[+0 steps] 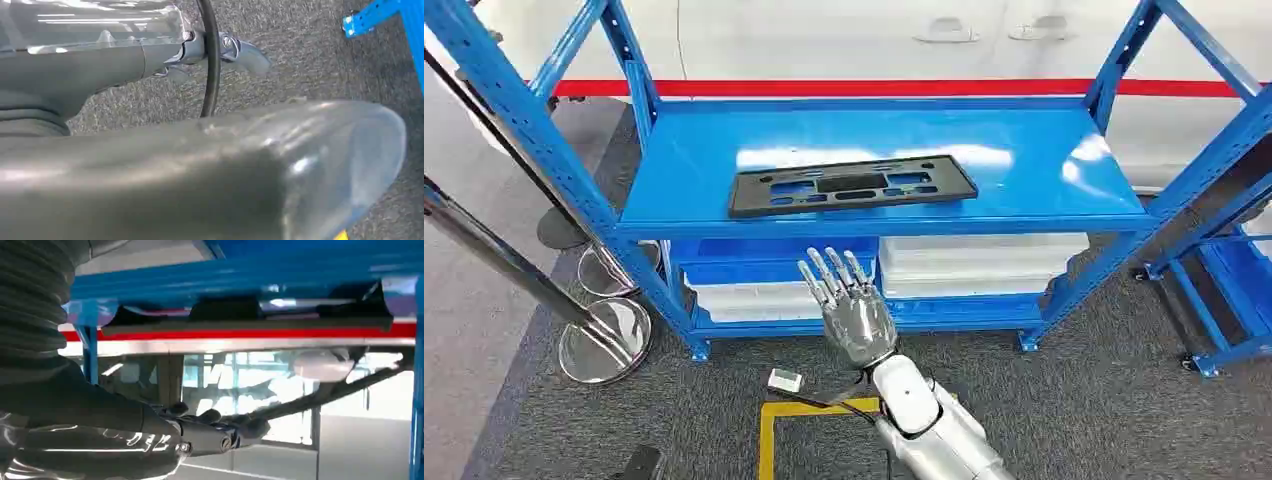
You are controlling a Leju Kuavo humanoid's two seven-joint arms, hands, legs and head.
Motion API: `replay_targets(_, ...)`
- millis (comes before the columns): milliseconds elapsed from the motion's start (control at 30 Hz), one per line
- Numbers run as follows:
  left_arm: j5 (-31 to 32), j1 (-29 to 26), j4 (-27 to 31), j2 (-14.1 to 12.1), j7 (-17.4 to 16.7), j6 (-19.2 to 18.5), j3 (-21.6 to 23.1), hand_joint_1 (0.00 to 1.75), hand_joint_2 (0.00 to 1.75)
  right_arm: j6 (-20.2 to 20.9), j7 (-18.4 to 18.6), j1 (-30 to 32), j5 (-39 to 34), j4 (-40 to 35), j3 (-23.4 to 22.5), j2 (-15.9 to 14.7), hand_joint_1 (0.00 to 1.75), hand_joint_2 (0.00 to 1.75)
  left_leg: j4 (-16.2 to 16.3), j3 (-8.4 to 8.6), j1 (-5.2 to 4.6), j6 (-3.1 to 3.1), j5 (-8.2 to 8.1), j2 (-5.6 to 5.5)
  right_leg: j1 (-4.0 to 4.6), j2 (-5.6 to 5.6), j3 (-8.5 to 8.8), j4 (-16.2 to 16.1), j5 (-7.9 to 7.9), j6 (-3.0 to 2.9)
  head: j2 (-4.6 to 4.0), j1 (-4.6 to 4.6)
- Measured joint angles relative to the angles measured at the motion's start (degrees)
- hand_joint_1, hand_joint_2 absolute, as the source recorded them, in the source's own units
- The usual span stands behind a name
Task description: Take the parts from the cabinet and place them on the table.
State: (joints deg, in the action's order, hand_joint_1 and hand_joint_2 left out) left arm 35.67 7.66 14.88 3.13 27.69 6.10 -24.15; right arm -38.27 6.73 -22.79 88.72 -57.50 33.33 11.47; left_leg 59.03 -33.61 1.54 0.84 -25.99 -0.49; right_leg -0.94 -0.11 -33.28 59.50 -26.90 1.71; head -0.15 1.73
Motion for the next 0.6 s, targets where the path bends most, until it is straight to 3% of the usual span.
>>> replay_targets(33,0.2,0.02,0.0,0.0,-0.02,0.0,-0.04,0.0,0.0,-0.33,0.11,-0.09,0.0,0.44,-0.24,-0.07,0.0,1.75,0.0,0.12,0.0,0.32,-0.12,-0.01,0.0,-0.01,-0.97,2.06,-1.07,0.17,0.0,-0.02)
replay_targets(67,0.28,0.04,0.0,0.0,-0.11,-0.02,-0.11,0.0,0.0,-0.74,0.15,-0.19,-0.02,0.91,-0.56,-0.11,0.0,1.75,0.0,0.16,-0.03,0.5,-0.23,0.02,0.06,0.01,-3.03,5.72,-2.93,0.29,0.0,-0.02)
replay_targets(100,0.35,0.0,0.0,-0.02,-0.15,-0.04,-0.22,0.0,0.0,-1.09,0.15,-0.17,-0.13,1.42,-0.92,-0.22,0.0,1.75,0.01,0.21,-0.16,0.71,-0.37,0.06,0.09,0.01,-6.15,11.24,-5.4,0.29,0.0,0.0)
replay_targets(133,0.37,-0.02,0.0,-0.02,-0.15,-0.04,-0.37,0.0,0.0,-1.18,0.15,-0.11,-0.26,1.88,-1.18,-0.31,0.0,1.75,0.02,0.25,-0.34,0.89,-0.5,0.08,0.11,0.01,-8.64,15.24,-6.78,0.21,0.0,-0.02)
replay_targets(167,0.44,-0.05,0.0,-0.04,-0.17,-0.09,-0.5,0.0,0.0,-1.18,0.15,-0.03,-0.28,2.4,-1.44,-0.42,0.0,1.75,0.02,0.43,-0.49,1.01,-0.68,0.06,0.15,0.01,-10.37,17.48,-6.99,0.13,0.0,0.0)
replay_targets(200,0.5,-0.09,0.0,-0.04,-0.17,-0.15,-0.57,0.0,0.0,-1.2,0.13,0.01,-0.31,2.73,-1.62,-0.5,0.0,1.75,0.02,0.74,-0.61,1.01,-0.92,0.01,0.24,0.01,-10.61,16.73,-5.74,-0.05,0.0,-0.02)
replay_targets(233,0.52,-0.11,0.0,-0.04,-0.17,-0.22,-0.61,0.0,0.0,-1.2,0.11,0.0,-0.31,2.99,-1.79,-0.57,0.0,1.75,0.02,1.19,-0.78,1.02,-1.21,-0.06,0.37,0.02,-9.64,13.72,-3.38,-0.45,0.0,-0.02)
replay_targets(267,0.52,-0.11,0.0,-0.04,-0.17,-0.24,-0.7,0.0,0.0,-1.2,0.11,-0.03,-0.33,3.19,-1.92,-0.57,0.0,1.75,0.01,1.84,-0.95,0.98,-1.59,-0.13,0.67,0.04,-7.37,8.68,-0.07,-0.98,0.0,0.0)
replay_targets(300,0.61,-0.1,0.0,-0.02,-0.17,-0.33,-0.76,0.0,0.0,-1.22,0.11,-0.13,-0.33,3.34,-2.14,-0.57,0.0,1.75,-0.01,2.47,-1.08,0.9,-2.03,-0.14,1.03,0.04,-4.92,2.93,3.33,-1.89,0.0,-0.02)
replay_targets(333,0.72,-0.14,-0.07,0.26,-0.17,-0.42,-0.79,0.0,0.0,-1.22,0.09,-0.19,-0.35,3.47,-2.34,-0.59,0.0,1.75,-0.16,2.75,-1.03,0.73,-2.34,-0.1,1.4,-0.03,-3.76,0.51,3.13,-2.67,0.0,0.02)
replay_targets(367,0.79,-0.04,-0.07,0.24,-0.24,-0.46,-0.98,0.0,0.0,-1.22,-0.07,-0.33,-0.42,3.63,-2.47,-0.57,0.0,1.75,-0.28,2.72,-0.96,0.39,-2.47,-0.18,1.68,0.01,-3.77,-0.45,0.87,-2.8,0.0,-0.07)
replay_targets(433,0.9,-0.1,-0.07,0.17,-0.37,-0.46,-1.33,0.0,0.0,-1.4,-0.46,-0.3,-0.74,3.69,-2.67,-0.59,0.0,1.75,0.33,3.02,-0.95,-0.41,-2.16,0.04,1.88,0.18,-3.34,-1.04,2.39,-3.54,0.0,-0.04)
replay_targets(467,0.9,-0.16,-0.07,0.17,-0.42,-0.46,-1.38,0.0,0.0,-1.42,-0.66,-0.31,-0.77,3.78,-2.69,-0.57,0.0,1.75,0.13,3.48,-1.06,-0.93,-1.97,0.06,1.76,0.15,-2.75,-1.41,2.19,-3.8,0.0,-0.04)
replay_targets(500,0.9,-0.06,-0.07,0.04,-0.44,-0.46,-1.42,0.0,0.0,-1.51,-0.74,-0.34,-0.85,3.78,-2.71,-0.37,0.0,1.75,0.57,3.32,-0.95,-1.22,-2.62,0.13,1.04,0.04,-1.47,-2.01,2.36,-3.74,0.0,-0.02)
replay_targets(533,1.0,0.05,-0.07,0.09,-0.41,-0.48,-1.42,0.0,0.0,-1.57,-0.74,-0.51,-0.9,3.82,-2.71,-0.35,0.0,1.75,2.76,2.81,-0.88,-1.35,-2.88,0.18,1.04,0.08,-0.7,-2.28,2.15,-3.97,0.0,-0.06)
replay_targets(600,0.92,0.18,-0.07,0.0,-0.44,-0.48,-1.48,0.0,0.0,-1.66,-0.77,-0.71,-0.9,3.84,-2.71,-0.22,0.0,1.75,10.08,-1.46,-0.71,-1.97,-5.6,0.19,1.08,0.04,0.07,-2.29,1.38,-4.29,0.0,-0.04)
